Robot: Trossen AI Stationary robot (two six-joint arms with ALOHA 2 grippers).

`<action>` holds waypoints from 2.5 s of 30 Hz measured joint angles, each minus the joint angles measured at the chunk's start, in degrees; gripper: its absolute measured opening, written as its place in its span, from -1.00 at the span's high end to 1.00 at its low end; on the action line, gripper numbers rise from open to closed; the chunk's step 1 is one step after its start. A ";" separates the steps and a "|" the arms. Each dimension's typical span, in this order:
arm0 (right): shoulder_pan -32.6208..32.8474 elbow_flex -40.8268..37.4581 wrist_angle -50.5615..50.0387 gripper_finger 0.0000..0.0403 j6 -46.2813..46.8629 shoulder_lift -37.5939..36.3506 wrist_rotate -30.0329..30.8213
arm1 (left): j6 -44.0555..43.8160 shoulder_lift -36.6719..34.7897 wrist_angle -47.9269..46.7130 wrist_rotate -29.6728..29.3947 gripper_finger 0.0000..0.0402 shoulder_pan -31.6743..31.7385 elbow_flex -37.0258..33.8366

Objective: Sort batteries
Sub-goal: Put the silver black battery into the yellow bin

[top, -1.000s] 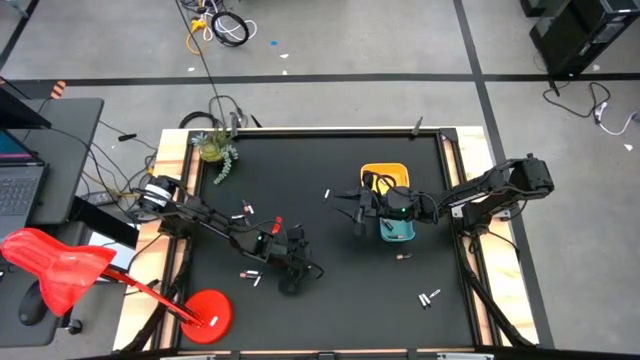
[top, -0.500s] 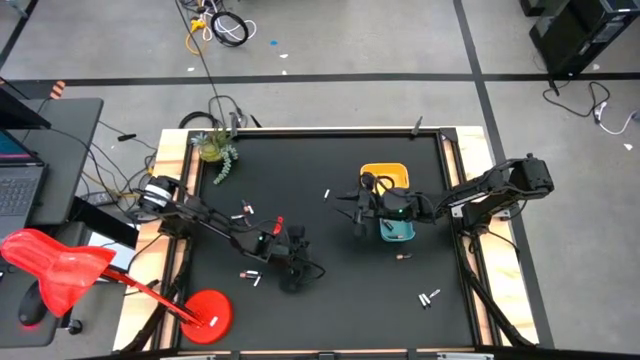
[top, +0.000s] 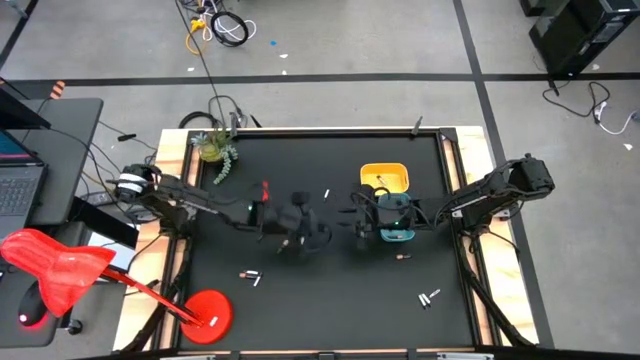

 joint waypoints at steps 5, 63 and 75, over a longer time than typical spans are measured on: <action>0.67 0.00 2.09 0.08 0.06 0.00 1.11 | 1.58 0.61 11.42 7.90 1.00 5.10 0.04; -13.34 0.17 -4.05 0.88 4.52 -1.49 4.41 | -5.26 -10.39 -11.05 -10.42 -0.18 5.90 0.02; -26.19 0.04 -26.31 0.69 16.46 -3.37 8.64 | -24.35 -13.44 -49.02 -10.35 -0.05 4.81 -0.52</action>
